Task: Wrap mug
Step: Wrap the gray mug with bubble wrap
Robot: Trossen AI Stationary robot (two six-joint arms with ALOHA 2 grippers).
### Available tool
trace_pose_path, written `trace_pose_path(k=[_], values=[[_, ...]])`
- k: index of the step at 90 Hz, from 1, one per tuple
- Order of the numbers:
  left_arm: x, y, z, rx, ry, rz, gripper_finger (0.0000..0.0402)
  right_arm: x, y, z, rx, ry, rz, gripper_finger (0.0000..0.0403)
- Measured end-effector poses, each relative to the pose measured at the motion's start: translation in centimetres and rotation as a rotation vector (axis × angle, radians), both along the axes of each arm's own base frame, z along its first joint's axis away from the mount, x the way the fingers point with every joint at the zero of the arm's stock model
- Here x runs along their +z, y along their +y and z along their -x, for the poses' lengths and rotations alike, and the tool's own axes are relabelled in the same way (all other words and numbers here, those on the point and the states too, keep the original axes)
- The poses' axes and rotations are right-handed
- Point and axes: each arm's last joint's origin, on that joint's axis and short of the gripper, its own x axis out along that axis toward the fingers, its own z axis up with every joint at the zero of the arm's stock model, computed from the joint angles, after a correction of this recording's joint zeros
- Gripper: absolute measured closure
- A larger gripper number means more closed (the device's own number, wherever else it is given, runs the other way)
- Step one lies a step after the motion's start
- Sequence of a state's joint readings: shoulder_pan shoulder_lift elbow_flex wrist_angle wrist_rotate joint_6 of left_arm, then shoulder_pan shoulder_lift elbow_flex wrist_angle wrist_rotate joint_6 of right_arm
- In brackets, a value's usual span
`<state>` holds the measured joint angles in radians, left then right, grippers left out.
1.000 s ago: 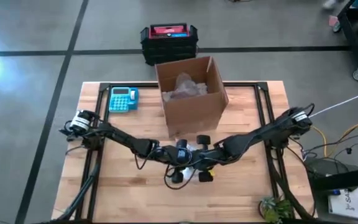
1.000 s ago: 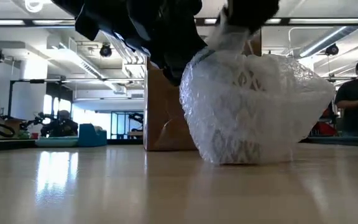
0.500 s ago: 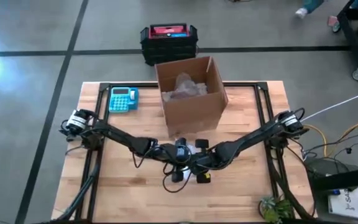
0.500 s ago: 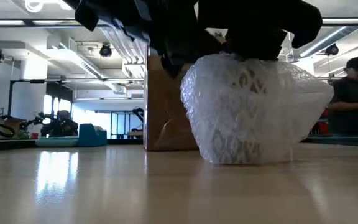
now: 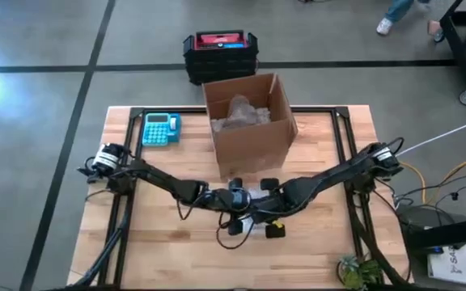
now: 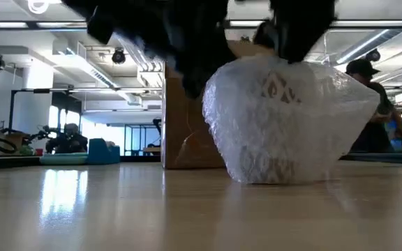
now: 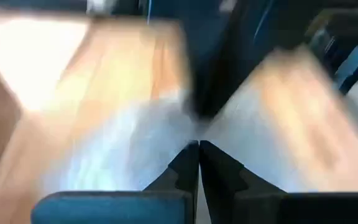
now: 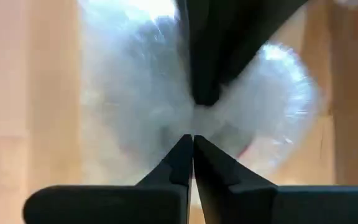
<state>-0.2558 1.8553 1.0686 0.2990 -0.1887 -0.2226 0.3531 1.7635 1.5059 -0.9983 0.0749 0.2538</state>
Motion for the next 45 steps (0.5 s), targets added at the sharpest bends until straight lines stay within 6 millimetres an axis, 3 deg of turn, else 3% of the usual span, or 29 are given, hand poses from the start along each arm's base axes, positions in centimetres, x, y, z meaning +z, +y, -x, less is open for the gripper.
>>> trace_pose_path(k=[7, 23, 45], values=[[-0.1, 0.0, 0.1, 0.0, 0.004, -0.001, 0.04, 0.2, 0.2, 0.2, 0.036, 0.017, -0.022, 0.0403], [-0.1, 0.0, 0.1, -0.006, 0.005, 0.001, 0.0401, -0.1, 0.8, -1.2, 0.092, -0.127, -0.053, 0.0403], [-0.1, -0.1, 0.0, -0.014, 0.001, 0.01, 0.0399, -5.4, 0.9, -1.7, 0.089, -0.016, -0.004, 0.0403]])
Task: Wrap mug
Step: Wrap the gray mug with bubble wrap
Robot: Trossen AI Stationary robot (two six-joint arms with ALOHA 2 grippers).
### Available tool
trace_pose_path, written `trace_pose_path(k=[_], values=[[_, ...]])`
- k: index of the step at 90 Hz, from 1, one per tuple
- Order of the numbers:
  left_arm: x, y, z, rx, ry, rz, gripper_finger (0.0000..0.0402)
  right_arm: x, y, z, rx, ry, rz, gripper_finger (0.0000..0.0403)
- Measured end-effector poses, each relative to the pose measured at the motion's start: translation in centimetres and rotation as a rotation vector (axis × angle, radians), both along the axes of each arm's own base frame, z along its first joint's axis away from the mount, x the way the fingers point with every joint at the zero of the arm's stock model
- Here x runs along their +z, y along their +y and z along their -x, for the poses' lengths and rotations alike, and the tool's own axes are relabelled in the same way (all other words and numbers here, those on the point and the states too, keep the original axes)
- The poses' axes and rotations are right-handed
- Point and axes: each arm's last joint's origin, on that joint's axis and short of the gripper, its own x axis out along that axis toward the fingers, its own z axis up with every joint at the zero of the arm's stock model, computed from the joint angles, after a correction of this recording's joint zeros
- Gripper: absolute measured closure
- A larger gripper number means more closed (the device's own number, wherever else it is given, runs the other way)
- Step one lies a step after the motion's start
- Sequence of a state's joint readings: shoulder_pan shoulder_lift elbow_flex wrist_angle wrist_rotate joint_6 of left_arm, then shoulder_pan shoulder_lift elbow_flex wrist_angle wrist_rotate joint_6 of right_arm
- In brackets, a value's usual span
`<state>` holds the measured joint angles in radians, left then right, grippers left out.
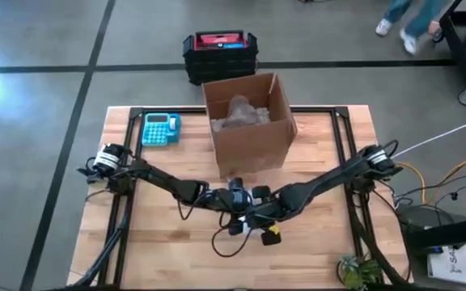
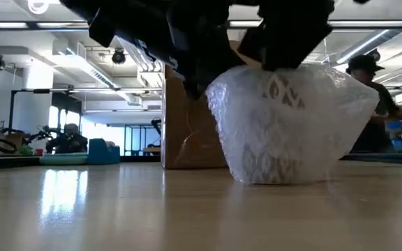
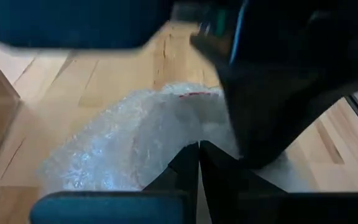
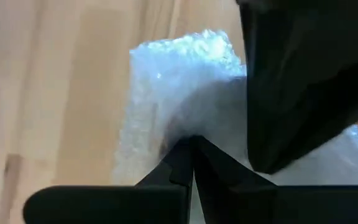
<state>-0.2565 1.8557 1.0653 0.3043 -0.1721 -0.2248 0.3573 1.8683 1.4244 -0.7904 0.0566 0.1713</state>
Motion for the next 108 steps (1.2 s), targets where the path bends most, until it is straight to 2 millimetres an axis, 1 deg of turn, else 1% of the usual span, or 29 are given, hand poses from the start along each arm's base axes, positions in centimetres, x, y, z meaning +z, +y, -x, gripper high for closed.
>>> trace_pose_path(k=[5, 9, 15, 20, 33, 37, 45, 50, 56, 66, 71, 76, 90, 100, 108], values=[[0.0, 0.0, 0.0, -0.002, -0.001, -0.001, 0.0401, -1.0, 0.0, -0.2, -0.005, 0.019, 0.021, 0.0403], [0.0, 0.0, 0.0, 0.0, -0.002, 0.002, 0.0401, -1.5, -0.1, -0.3, -0.004, 0.027, 0.031, 0.0403], [0.0, 0.0, 0.0, -0.001, -0.005, 0.003, 0.0399, -1.7, -0.1, -0.4, -0.005, 0.031, 0.035, 0.0403], [0.0, 0.0, 0.0, -0.002, -0.007, 0.001, 0.0398, -1.4, -0.1, -0.3, -0.006, 0.03, 0.035, 0.0403], [0.0, 0.0, 0.0, -0.002, -0.007, -0.004, 0.04, 1.1, -0.2, 0.1, -0.002, 0.001, 0.019, 0.0403], [0.0, 0.0, 0.0, -0.003, -0.006, -0.008, 0.04, 2.3, -0.2, 0.4, 0.001, -0.017, 0.006, 0.0403], [0.0, 0.0, 0.0, -0.004, -0.007, -0.011, 0.0398, 5.5, -0.5, 1.1, 0.004, -0.09, -0.021, 0.0403], [0.0, 0.0, 0.0, -0.004, -0.006, -0.011, 0.0396, 6.9, -0.9, 1.8, -0.003, -0.115, -0.009, 0.0403], [0.0, 0.0, 0.0, -0.003, -0.007, -0.01, 0.0396, 7.8, -1.4, 2.3, -0.032, -0.16, 0.057, 0.0403], [0.0, 0.0, 0.0, -0.003, -0.007, -0.008, 0.0399, 8.3, -2.0, 2.5, -0.09, -0.228, 0.186, 0.0403], [0.0, 0.0, 0.0, -0.002, -0.007, -0.007, 0.04, 8.0, -2.1, 2.5, -0.101, -0.228, 0.201, 0.0403], [0.0, 0.0, 0.0, -0.002, -0.007, -0.006, 0.0401, 7.1, -2.1, 2.3, -0.093, -0.198, 0.194, 0.0403], [0.0, -0.1, 0.0, -0.002, -0.007, -0.004, 0.0396, 3.1, -1.7, 1.6, -0.066, -0.102, 0.149, 0.0403], [0.0, -0.1, 0.0, 0.0, -0.01, -0.001, 0.0395, 0.1, -1.5, 1.5, -0.064, -0.054, 0.155, 0.0403], [0.0, -0.1, 0.0, -0.002, -0.012, -0.002, 0.0395, -1.5, -1.5, 1.3, -0.069, -0.03, 0.165, 0.0403]])
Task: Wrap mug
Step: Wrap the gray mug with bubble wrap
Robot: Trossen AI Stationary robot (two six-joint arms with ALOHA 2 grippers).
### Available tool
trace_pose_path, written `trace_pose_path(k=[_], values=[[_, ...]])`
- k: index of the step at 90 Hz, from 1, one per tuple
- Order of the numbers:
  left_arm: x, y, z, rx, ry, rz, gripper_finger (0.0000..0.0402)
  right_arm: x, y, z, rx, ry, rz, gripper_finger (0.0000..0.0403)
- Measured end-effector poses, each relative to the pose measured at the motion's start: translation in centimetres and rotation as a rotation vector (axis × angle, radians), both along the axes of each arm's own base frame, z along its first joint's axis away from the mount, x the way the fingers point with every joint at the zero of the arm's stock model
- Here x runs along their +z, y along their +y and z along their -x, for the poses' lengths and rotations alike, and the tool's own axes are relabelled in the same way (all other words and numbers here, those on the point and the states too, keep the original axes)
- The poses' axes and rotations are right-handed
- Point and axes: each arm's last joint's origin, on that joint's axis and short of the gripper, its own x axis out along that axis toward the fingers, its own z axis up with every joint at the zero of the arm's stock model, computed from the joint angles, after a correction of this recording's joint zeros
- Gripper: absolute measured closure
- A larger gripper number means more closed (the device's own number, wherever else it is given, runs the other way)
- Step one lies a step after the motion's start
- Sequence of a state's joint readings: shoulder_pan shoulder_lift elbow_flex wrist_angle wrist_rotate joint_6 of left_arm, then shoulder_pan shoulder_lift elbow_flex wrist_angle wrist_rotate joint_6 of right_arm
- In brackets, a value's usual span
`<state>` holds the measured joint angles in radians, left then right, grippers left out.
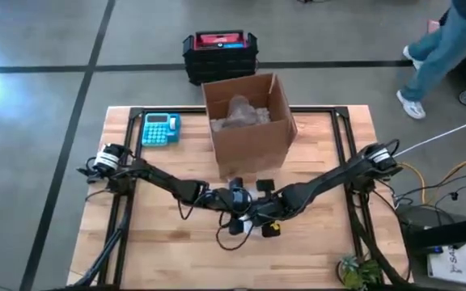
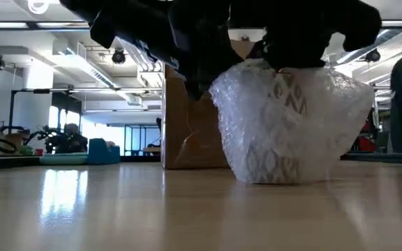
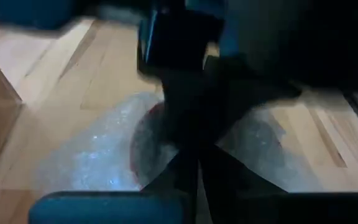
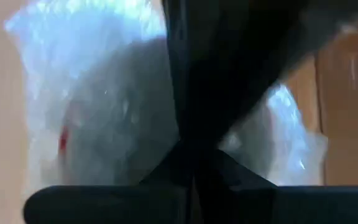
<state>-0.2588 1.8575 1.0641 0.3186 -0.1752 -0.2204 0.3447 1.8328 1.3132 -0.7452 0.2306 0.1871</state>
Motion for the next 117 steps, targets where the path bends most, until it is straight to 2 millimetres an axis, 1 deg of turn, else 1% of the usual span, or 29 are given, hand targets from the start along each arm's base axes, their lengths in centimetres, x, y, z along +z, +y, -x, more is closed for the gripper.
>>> trace_pose_path(k=[8, 22, 30, 42, 50, 64, 71, 76, 84, 94, 102, 108, 117], values=[[0.0, 0.0, 0.0, -0.003, -0.002, 0.004, 0.0395, -0.7, 0.1, -0.2, -0.006, 0.009, 0.006, 0.0403], [0.3, -0.1, 0.1, -0.005, -0.004, 0.008, 0.0395, -0.5, 0.1, -0.3, 0.003, -0.015, -0.007, 0.0403], [1.2, -0.2, 0.5, -0.01, -0.008, 0.012, 0.0395, 0.1, 0.1, -0.3, 0.003, -0.032, -0.014, 0.0403], [3.7, -0.3, 1.5, -0.025, -0.041, 0.016, 0.0398, 0.4, 0.1, -0.2, 0.006, -0.039, -0.019, 0.0403], [4.5, 0.0, 2.2, 0.001, 0.004, -0.012, 0.0401, 0.5, 0.1, -0.2, 0.001, -0.043, -0.022, 0.0403], [3.8, 0.7, 3.0, 0.104, 0.09, -0.102, 0.04, 0.5, 0.1, -0.3, -0.002, -0.047, -0.023, 0.0403], [2.9, 0.7, 2.8, 0.119, 0.111, -0.116, 0.0401, 0.9, 0.2, -0.5, 0.0, -0.046, -0.025, 0.0403], [2.2, 0.7, 2.6, 0.118, 0.136, -0.123, 0.0401, 1.5, 0.3, -0.6, 0.005, -0.038, -0.026, 0.0403], [1.6, 0.6, 2.3, 0.119, 0.132, -0.12, 0.0398, 2.5, 0.4, -0.9, 0.006, -0.05, -0.028, 0.0403], [1.2, 0.5, 2.0, 0.12, 0.129, -0.117, 0.0398, 3.8, 0.5, -0.9, 0.008, -0.025, -0.019, 0.0403], [0.9, 0.5, 1.9, 0.116, 0.13, -0.115, 0.0398, 5.2, 0.6, -0.6, 0.003, 0.0, -0.006, 0.0403], [0.8, 0.4, 1.9, 0.115, 0.13, -0.114, 0.0398, 6.3, 0.8, -0.4, -0.003, -0.007, -0.011, 0.0403], [0.8, 0.4, 1.9, 0.114, 0.133, -0.115, 0.0397, 7.1, 1.1, -0.3, 0.005, -0.051, -0.023, 0.0403]])
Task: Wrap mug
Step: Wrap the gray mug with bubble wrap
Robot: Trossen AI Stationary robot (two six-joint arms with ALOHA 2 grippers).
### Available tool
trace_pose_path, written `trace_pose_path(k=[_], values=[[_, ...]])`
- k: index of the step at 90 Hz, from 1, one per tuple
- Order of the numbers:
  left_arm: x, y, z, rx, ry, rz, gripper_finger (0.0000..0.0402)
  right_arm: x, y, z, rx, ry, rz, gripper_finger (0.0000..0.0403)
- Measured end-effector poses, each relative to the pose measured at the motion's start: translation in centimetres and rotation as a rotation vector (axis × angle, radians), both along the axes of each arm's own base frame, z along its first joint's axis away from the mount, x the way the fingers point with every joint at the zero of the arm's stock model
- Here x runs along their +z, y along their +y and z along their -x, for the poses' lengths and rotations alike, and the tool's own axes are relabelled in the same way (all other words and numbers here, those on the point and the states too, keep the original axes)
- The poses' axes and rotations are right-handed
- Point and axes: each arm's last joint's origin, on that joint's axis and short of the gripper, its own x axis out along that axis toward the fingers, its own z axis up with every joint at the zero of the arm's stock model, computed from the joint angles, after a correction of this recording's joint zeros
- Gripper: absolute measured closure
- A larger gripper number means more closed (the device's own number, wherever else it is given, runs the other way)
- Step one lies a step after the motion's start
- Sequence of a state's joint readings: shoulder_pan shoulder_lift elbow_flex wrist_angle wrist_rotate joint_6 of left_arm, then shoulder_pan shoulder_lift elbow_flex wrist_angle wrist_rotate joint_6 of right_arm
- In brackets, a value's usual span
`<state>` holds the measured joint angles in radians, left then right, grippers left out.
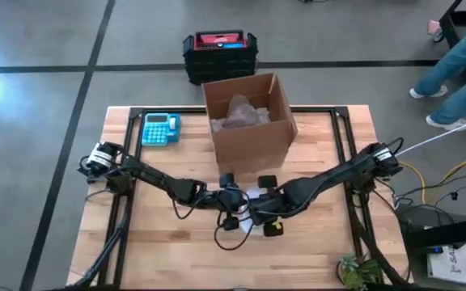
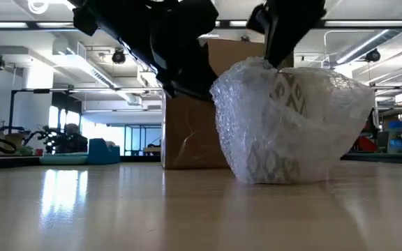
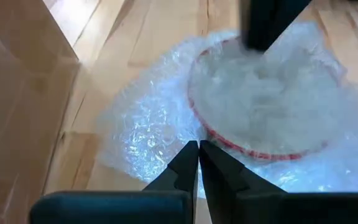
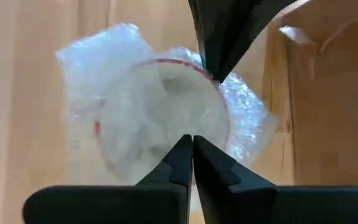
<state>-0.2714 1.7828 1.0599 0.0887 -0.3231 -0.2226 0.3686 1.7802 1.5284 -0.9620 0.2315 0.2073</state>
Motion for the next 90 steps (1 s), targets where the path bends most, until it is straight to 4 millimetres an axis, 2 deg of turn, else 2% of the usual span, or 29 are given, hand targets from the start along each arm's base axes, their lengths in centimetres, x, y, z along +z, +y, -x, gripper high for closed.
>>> trace_pose_path(k=[9, 21, 36, 48, 62, 72, 80, 90], values=[[0.0, 0.0, 0.0, 0.0, 0.0, 0.0, 0.0397, -0.2, 0.1, -0.6, 0.013, -0.066, -0.011, 0.0403], [0.0, 0.0, 0.0, 0.001, 0.001, 0.001, 0.0397, -3.2, -0.8, -1.0, -0.011, -0.013, 0.066, 0.0403], [-0.1, 0.0, 0.0, 0.004, 0.003, 0.003, 0.0397, -7.2, -1.1, -0.9, -0.009, 0.076, 0.046, 0.0403], [-0.1, 0.0, 0.0, 0.002, 0.003, 0.003, 0.0397, -8.3, -1.0, -1.1, -0.007, 0.102, 0.048, 0.0403], [-0.1, 0.0, 0.0, 0.001, 0.003, 0.001, 0.0397, -6.3, -0.9, -1.2, 0.001, 0.081, 0.033, 0.0403], [0.0, 0.0, 0.0, -0.004, -0.002, -0.001, 0.0397, -2.6, -0.8, -0.8, -0.002, 0.005, -0.003, 0.0403], [0.0, 0.0, 0.0, -0.005, -0.002, -0.001, 0.0397, 0.1, -1.0, 0.7, -0.055, -0.006, -0.053, 0.0403], [-0.1, -0.1, 0.0, -0.008, 0.001, 0.0, 0.0397, 1.5, -1.0, 2.6, -0.088, 0.041, -0.17, 0.0403]])
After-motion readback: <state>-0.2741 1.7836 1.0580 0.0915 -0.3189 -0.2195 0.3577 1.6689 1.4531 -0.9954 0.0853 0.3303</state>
